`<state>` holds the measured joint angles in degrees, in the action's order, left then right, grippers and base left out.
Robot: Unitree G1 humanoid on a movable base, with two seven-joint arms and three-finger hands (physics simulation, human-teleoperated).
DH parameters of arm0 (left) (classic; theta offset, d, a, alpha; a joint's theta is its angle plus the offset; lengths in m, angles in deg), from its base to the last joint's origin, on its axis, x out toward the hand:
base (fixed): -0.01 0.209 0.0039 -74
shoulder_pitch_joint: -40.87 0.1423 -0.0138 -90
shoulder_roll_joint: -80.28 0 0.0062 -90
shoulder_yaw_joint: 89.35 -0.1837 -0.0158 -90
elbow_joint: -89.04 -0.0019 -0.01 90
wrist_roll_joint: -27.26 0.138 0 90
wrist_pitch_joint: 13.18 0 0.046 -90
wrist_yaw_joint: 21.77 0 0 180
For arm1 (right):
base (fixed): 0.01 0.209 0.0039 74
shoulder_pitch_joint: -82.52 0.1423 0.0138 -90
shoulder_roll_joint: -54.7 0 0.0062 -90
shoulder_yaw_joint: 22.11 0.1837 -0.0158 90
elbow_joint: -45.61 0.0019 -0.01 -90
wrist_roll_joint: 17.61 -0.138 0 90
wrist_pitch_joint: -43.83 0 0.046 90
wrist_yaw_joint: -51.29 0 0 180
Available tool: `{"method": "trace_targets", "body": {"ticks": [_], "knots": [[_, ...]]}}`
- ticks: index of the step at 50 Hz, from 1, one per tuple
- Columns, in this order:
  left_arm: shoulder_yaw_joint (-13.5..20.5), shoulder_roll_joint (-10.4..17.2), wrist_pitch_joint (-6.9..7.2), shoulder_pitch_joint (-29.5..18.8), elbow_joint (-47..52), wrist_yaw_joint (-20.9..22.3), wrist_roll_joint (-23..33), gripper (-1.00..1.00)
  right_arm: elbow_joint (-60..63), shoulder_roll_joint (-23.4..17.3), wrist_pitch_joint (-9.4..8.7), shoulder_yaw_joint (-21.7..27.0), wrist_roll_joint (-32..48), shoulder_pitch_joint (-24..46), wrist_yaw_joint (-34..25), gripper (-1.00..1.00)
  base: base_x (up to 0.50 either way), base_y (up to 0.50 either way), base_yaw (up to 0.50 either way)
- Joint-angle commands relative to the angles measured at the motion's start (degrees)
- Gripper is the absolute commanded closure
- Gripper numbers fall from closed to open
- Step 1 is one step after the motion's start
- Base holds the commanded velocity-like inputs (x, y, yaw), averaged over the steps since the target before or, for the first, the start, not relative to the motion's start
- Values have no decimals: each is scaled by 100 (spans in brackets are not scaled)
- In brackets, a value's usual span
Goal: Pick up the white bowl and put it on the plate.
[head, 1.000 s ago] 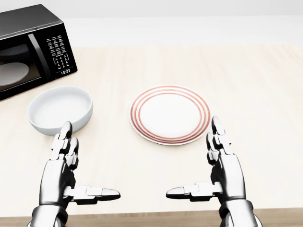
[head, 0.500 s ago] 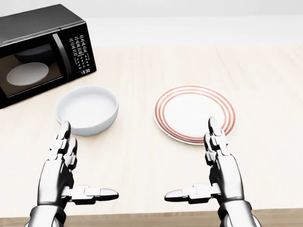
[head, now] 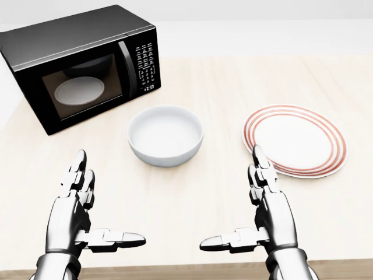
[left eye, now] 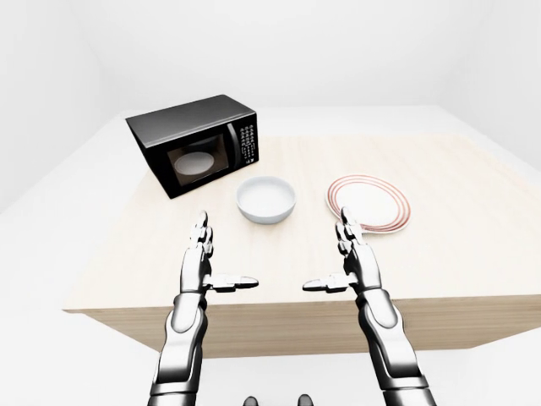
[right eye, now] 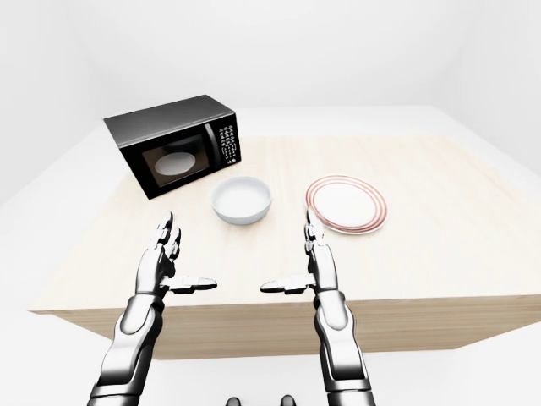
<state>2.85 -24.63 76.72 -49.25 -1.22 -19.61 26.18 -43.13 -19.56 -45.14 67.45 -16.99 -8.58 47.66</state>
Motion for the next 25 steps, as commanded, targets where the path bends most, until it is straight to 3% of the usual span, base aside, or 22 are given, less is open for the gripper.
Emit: {"method": "trace_targets", "body": {"ticks": [1,8,11,25], "knots": [[0,-1,0,0,0,0,0,-100,-13,4,17,-22,11,-2,-6,-100,2,45,0],[0,-1,0,0,0,0,0,-100,5,5,-9,-13,8,4,7,-100,1,44,0],[0,-1,0,0,0,0,0,-100,-173,0,85,22,20,77,63,-100,1,44,0],[0,-1,0,0,0,0,0,-100,-78,26,-72,-4,-211,31,-43,-100,0,0,0]]}}
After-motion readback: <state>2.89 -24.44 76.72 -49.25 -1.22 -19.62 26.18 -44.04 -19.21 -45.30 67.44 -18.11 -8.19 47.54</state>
